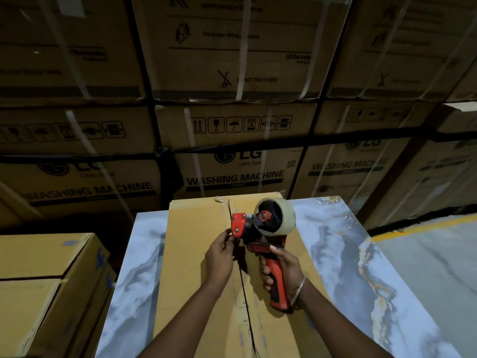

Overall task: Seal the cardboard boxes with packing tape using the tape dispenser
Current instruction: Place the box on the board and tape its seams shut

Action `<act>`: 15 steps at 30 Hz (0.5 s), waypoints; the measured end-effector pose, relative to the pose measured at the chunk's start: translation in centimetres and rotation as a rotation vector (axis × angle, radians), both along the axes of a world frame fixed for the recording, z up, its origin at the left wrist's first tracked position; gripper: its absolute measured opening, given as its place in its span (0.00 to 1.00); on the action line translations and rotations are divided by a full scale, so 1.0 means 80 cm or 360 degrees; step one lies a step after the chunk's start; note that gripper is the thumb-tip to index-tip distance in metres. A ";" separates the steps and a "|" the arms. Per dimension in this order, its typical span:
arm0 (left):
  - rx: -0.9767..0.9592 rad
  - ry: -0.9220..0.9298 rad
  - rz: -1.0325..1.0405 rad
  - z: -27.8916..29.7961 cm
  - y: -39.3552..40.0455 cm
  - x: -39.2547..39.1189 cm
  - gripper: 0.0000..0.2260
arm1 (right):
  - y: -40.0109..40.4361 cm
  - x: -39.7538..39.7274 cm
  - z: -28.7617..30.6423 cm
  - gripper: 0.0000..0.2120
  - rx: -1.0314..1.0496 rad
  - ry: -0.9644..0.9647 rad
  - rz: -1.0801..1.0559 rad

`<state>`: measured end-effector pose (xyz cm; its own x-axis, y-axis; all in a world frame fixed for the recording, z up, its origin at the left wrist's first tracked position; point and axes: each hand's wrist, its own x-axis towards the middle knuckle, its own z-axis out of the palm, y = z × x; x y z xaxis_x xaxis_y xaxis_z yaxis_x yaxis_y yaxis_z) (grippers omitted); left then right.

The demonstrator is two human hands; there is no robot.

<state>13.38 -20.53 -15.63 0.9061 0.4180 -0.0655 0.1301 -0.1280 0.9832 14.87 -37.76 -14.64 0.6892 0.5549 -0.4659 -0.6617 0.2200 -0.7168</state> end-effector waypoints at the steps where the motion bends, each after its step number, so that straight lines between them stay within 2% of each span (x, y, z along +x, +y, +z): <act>1: -0.0168 0.0002 -0.0082 0.003 0.003 0.004 0.11 | -0.003 0.002 -0.001 0.29 0.0061 0.0011 0.0044; 3: -0.0393 0.0044 -0.0246 0.007 0.010 0.011 0.11 | -0.009 0.007 -0.004 0.29 0.0183 0.0046 0.0110; 6: -0.0557 0.0025 -0.0451 0.010 0.015 0.007 0.15 | -0.016 0.013 -0.011 0.27 0.0322 0.0056 0.0172; 10: -0.0659 0.0063 -0.0506 0.016 0.017 0.004 0.13 | -0.020 0.019 -0.017 0.26 0.0455 0.0117 0.0158; 15: -0.0690 0.0028 -0.0464 0.005 0.020 0.008 0.17 | -0.022 0.022 -0.019 0.26 0.0530 0.0181 0.0123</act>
